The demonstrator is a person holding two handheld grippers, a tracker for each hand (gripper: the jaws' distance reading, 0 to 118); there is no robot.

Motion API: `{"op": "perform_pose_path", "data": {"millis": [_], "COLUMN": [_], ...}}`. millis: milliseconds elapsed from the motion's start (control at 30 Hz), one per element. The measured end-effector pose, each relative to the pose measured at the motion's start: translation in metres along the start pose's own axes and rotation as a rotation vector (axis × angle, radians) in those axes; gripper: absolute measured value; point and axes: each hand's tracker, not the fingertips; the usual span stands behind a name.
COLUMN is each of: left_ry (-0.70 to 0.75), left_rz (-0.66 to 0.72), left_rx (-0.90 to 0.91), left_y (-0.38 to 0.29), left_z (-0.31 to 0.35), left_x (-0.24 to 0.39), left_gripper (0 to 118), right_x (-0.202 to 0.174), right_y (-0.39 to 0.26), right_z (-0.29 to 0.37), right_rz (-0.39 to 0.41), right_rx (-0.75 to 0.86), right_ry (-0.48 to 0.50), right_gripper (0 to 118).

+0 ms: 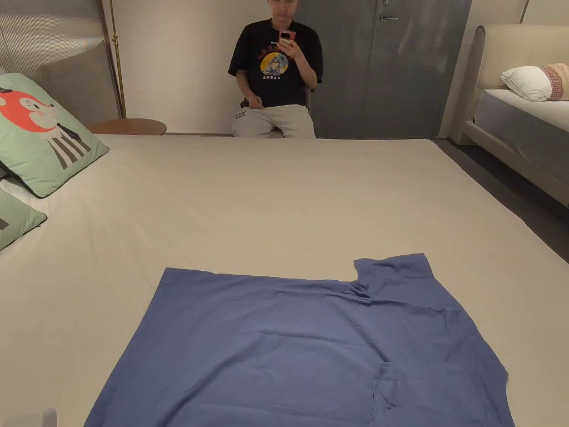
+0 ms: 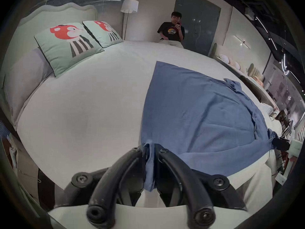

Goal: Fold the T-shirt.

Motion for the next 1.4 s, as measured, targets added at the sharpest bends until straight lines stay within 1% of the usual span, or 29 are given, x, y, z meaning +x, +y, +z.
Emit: {"op": "perform_pose_path", "data": {"millis": [67,100,133,200,233,333,533,567,600,633,700,833,1000,1100,1233,1300,1333,1367,1400], "left_ry": [0.002,0.001,0.002,0.000,-0.002,-0.007,-0.026,-0.022,-0.010,-0.009,-0.021,-0.013,0.005,0.019,0.040,0.044,0.046,0.046,0.055], "left_rz": [0.000,-0.001,-0.001,0.004,0.007,0.011,0.021,0.021,0.018,0.017,0.033,0.033,0.039,0.032,0.041,0.048,0.053,0.060,0.067], "left_rx": [0.004,0.007,0.012,0.022,0.027,0.050,0.121,0.128,0.137,0.139,0.145,0.136,0.091,0.060,0.009,-0.010,-0.012,-0.010,-0.004], "left_y": [0.001,0.002,0.002,0.004,0.006,0.015,0.061,0.071,0.080,0.090,0.107,0.135,0.157,0.161,0.161,0.159,0.158,0.156,0.156], "left_z": [0.001,0.003,0.006,0.010,0.011,0.017,0.014,0.010,0.005,-0.001,-0.016,-0.050,-0.098,-0.123,-0.148,-0.157,-0.159,-0.159,-0.158], "left_x": [-0.001,-0.002,0.000,0.000,0.000,0.005,0.012,0.013,0.015,0.016,0.020,0.031,0.043,0.048,0.048,0.047,0.046,0.045,0.045], "left_gripper": [5,5,5,5,5,5,5,5,5,5,5,5,5,4,4,5,11,24,50], "right_x": [-0.001,-0.004,-0.005,-0.005,-0.001,0.004,0.006,0.007,0.008,0.011,0.013,0.014,0.021,0.020,0.020,0.020,0.020,0.020,0.021], "right_y": [0.000,0.002,0.002,0.003,0.004,0.008,0.055,0.064,0.071,0.080,0.095,0.117,0.138,0.146,0.148,0.146,0.146,0.146,0.146], "right_z": [0.002,0.008,0.011,0.014,0.013,0.018,0.031,0.028,0.026,0.021,0.010,-0.018,-0.064,-0.088,-0.112,-0.123,-0.128,-0.131,-0.133], "right_rz": [0.010,0.022,0.037,0.041,0.027,0.007,-0.085,-0.093,-0.100,-0.101,-0.140,-0.119,-0.141,-0.147,-0.117,-0.116,-0.112,-0.113,-0.118], "right_rx": [0.011,0.032,0.048,0.068,0.072,0.107,0.178,0.187,0.202,0.202,0.200,0.192,0.139,0.087,0.033,0.014,0.005,-0.008,-0.020], "right_ry": [0.018,0.028,0.022,0.032,0.045,0.045,0.050,0.051,0.024,0.022,0.024,-0.001,-0.031,-0.048,-0.065,-0.077,-0.081,-0.085,-0.090], "right_gripper": [30,7,4,3,3,3,3,3,2,2,3,2,2,2,2,3,3,3,8]}}
